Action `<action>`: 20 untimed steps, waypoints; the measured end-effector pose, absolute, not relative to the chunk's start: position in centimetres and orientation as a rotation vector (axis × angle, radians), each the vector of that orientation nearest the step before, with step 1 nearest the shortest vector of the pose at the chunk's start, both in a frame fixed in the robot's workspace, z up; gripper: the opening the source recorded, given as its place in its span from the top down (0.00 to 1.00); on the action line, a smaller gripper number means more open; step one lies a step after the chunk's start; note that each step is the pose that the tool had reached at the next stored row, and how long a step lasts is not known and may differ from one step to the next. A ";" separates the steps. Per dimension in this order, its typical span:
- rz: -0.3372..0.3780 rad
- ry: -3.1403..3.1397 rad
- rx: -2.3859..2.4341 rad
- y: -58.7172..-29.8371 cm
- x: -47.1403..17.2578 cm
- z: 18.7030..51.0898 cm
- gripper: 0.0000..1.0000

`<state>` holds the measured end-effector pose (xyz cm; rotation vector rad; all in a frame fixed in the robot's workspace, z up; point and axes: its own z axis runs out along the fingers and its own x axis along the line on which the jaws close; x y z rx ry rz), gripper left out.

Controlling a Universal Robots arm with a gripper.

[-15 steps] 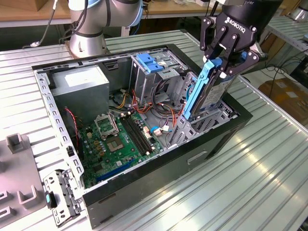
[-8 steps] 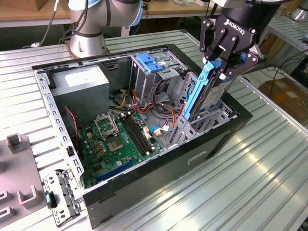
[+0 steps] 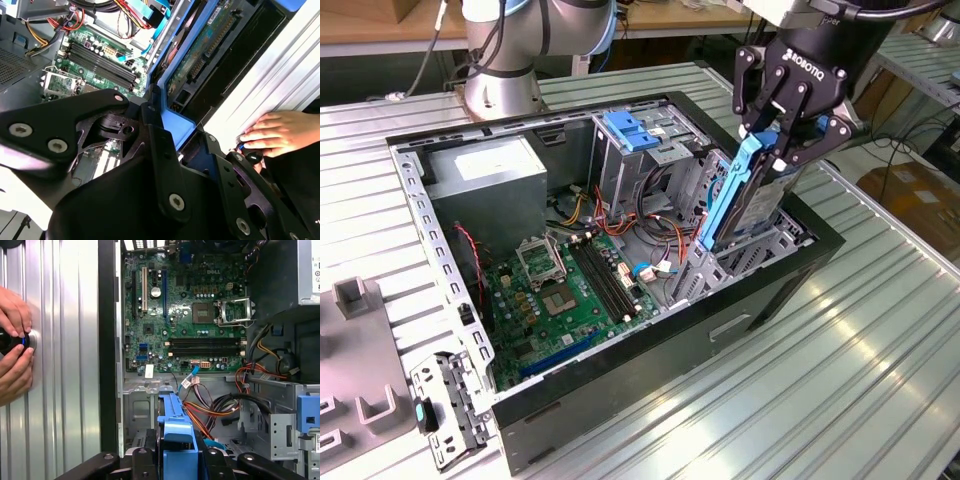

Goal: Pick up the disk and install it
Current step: 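Insert the disk into the insertion slot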

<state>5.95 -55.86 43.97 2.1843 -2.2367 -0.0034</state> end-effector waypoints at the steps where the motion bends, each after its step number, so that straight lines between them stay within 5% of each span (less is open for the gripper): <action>1: -0.005 -2.236 2.184 -55.9 6.0 43.9 0.63; 20: -0.016 -2.231 2.178 -55.9 6.0 41.6 0.63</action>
